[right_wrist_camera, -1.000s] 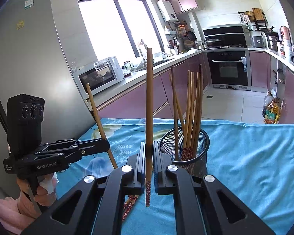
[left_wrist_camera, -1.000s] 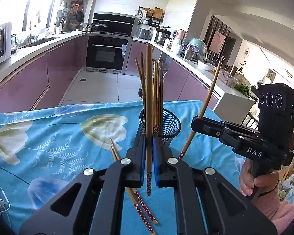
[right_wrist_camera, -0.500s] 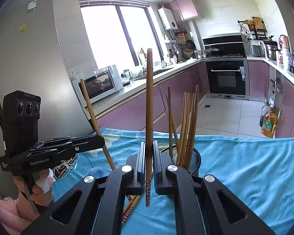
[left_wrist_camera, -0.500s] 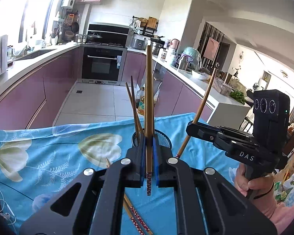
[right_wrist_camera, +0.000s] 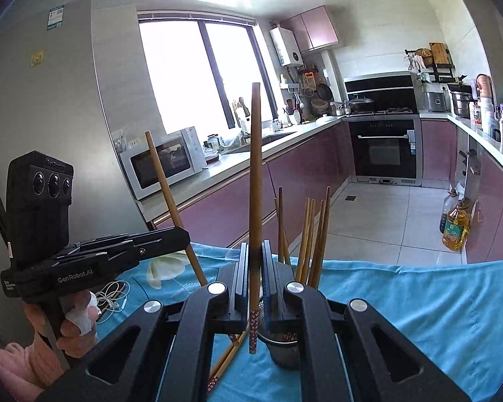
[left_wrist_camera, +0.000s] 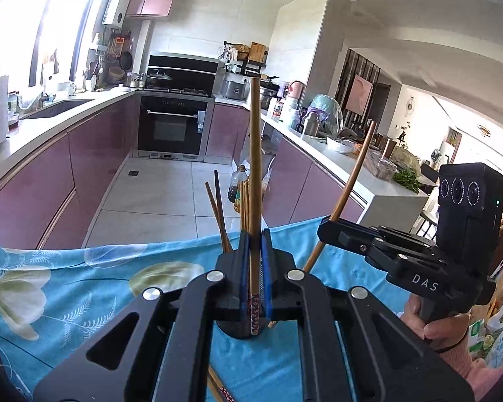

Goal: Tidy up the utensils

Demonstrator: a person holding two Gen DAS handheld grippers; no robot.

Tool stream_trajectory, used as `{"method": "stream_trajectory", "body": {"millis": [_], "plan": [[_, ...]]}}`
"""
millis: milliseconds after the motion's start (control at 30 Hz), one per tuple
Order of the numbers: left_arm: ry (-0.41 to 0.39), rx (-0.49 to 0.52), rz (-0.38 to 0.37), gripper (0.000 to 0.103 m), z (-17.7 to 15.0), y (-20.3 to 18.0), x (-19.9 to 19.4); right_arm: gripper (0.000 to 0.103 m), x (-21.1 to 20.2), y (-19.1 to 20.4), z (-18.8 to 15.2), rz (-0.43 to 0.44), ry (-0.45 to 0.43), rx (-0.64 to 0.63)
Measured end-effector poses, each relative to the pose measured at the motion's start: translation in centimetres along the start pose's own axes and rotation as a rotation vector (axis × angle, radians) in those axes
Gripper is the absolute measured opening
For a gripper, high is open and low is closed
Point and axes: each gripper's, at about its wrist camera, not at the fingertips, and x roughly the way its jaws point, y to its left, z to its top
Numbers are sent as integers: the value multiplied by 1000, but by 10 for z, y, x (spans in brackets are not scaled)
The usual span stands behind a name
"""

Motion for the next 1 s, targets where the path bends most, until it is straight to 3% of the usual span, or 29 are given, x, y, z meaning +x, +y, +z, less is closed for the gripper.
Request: {"method": "stream_trajectory", "body": {"millis": [1000], "plan": [[-6,-16,1,8,14,2,33,6,23,-22,4,-45,16,36]]}}
